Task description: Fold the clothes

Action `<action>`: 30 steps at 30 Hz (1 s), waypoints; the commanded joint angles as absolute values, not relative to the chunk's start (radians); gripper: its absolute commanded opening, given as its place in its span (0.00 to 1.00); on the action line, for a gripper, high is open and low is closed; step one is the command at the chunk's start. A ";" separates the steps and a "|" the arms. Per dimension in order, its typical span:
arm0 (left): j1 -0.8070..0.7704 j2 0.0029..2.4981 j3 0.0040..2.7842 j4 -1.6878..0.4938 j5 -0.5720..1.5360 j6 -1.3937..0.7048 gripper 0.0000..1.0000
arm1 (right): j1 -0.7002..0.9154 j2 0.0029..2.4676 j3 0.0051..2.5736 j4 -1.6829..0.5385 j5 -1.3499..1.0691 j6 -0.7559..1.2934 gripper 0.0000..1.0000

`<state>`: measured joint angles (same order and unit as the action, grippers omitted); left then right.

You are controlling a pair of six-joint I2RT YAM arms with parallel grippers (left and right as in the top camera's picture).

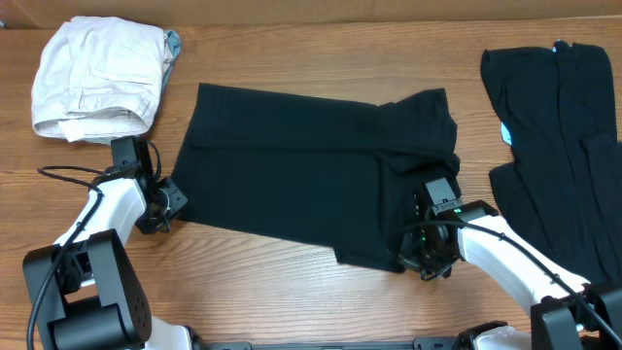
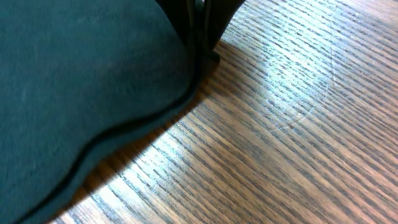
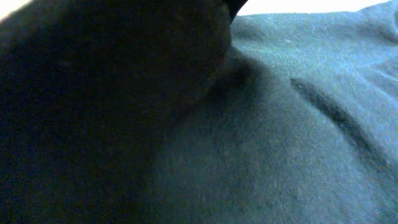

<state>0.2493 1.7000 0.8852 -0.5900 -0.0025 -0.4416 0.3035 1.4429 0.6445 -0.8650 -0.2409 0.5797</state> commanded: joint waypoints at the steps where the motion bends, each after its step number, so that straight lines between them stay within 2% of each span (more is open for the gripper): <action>1: 0.248 1.765 0.838 -0.580 0.018 -0.441 0.04 | 0.306 1.439 0.711 -0.968 -0.241 0.580 0.04; 6: 0.248 1.765 0.838 -0.579 0.015 -0.440 0.04 | 0.306 1.412 0.918 -1.279 -0.236 0.497 0.04; 9: 0.248 1.765 0.838 -0.578 0.000 -0.441 0.04 | 0.306 1.414 1.035 -1.363 -0.189 0.477 0.08; 11: 0.248 1.765 0.838 -0.577 -0.008 -0.441 0.04 | 0.306 1.416 1.083 -1.328 -0.143 0.471 0.15; 22: 0.248 1.765 0.838 -0.574 -0.007 -0.441 0.04 | 0.277 1.653 1.095 -0.910 -0.123 0.388 0.20; 25: 0.248 1.765 0.838 -0.574 -0.007 -0.441 0.04 | 0.258 1.682 1.095 -0.807 -0.153 0.389 0.27; 27: 0.248 1.765 0.838 -0.574 -0.009 -0.441 0.04 | 0.241 1.676 1.112 -0.795 -0.217 0.386 0.33; 30: 0.248 1.765 0.838 -0.571 -0.010 -0.441 0.04 | 0.227 1.668 1.178 -0.898 -0.280 0.338 0.39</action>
<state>0.2493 1.7000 0.8852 -0.5850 -0.0036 -0.4416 0.2394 1.6924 1.1061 -0.8627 -0.2062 0.3836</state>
